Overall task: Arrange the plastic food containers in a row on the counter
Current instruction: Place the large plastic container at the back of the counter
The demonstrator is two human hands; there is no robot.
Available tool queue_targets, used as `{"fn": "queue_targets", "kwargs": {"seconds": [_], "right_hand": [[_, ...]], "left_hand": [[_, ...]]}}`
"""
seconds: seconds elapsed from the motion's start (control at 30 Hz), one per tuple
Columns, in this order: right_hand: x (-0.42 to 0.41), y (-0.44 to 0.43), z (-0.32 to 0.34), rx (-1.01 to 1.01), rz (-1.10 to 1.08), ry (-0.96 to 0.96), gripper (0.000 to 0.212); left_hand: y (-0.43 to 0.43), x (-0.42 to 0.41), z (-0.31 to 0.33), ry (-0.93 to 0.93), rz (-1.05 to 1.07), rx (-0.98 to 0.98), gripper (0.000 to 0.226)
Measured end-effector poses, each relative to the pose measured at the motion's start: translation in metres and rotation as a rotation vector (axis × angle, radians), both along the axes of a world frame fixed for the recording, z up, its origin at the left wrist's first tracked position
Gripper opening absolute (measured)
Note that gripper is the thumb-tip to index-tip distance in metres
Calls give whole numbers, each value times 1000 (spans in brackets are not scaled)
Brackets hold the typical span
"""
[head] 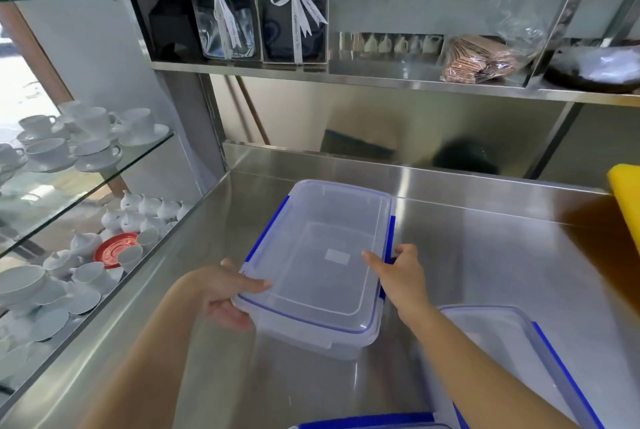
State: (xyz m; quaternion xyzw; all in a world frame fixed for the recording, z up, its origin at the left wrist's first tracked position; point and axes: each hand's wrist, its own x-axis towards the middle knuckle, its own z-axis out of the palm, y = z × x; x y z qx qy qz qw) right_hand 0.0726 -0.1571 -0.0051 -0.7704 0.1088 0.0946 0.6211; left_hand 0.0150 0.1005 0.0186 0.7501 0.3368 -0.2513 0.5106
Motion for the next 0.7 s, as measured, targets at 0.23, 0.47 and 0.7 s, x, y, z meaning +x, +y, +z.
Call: {"fn": "queue_targets", "kwargs": {"seconds": [0.23, 0.47, 0.7], "right_hand": [[23, 17, 9, 140, 622, 373, 113], [41, 62, -4, 32, 540, 60, 83], [67, 82, -12, -183, 447, -90, 54]], "left_hand": [[9, 14, -20, -327, 520, -127, 67], [0, 27, -27, -455, 565, 10, 43], [0, 36, -36, -563, 458, 22, 80]]}}
